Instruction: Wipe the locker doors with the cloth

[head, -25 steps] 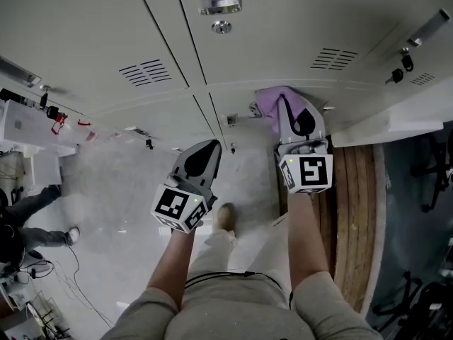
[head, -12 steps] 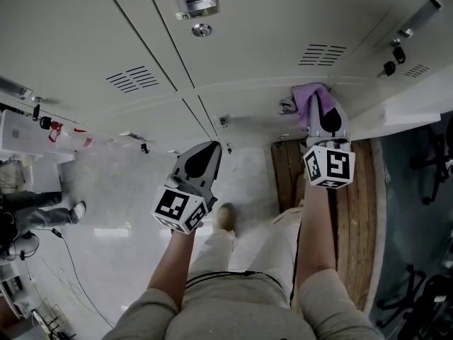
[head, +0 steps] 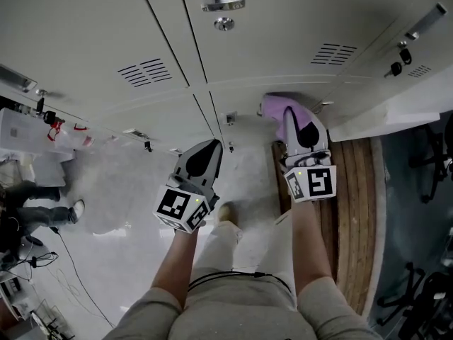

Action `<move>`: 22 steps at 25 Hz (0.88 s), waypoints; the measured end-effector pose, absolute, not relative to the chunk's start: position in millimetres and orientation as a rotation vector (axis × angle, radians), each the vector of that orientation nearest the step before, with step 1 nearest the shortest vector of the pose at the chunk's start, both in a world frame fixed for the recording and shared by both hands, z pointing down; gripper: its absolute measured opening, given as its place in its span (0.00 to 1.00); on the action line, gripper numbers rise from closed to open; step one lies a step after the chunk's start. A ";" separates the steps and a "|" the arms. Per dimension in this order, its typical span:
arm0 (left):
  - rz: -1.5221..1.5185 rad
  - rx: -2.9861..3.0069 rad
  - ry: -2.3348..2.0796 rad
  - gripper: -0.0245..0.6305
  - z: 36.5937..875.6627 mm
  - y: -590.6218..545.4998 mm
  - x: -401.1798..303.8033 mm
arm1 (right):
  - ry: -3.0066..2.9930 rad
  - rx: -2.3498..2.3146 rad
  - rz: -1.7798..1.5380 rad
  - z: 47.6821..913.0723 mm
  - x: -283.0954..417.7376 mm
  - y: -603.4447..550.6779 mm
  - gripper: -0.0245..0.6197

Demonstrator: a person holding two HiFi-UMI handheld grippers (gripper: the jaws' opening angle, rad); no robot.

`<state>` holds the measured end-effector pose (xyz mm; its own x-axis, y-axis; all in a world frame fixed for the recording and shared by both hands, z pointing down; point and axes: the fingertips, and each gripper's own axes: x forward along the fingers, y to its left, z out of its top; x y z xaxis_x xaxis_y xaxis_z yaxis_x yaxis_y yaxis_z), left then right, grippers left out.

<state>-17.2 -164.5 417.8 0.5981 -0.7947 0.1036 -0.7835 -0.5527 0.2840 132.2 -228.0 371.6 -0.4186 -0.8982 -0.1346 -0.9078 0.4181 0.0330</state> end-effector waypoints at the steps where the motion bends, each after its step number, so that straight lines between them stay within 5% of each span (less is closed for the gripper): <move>1: -0.057 2.526 -1.286 0.04 418.9 -164.2 -19.8 | 2.606 -1.591 0.160 374.7 112.7 -223.6 0.13; 11: -0.078 2.480 -1.367 0.04 436.8 -166.1 -43.6 | 2.906 -1.424 0.315 414.0 -6.4 -224.2 0.13; 22: -0.054 2.481 -1.381 0.04 464.6 -162.7 -36.4 | 2.815 -1.559 0.413 426.1 25.1 -241.8 0.14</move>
<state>-36.4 -162.7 464.6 0.5371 -0.8360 0.1118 -0.8248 -0.4928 0.2773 25.1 -241.8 426.1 -0.5342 -0.8447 -0.0333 -0.8186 0.5071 0.2698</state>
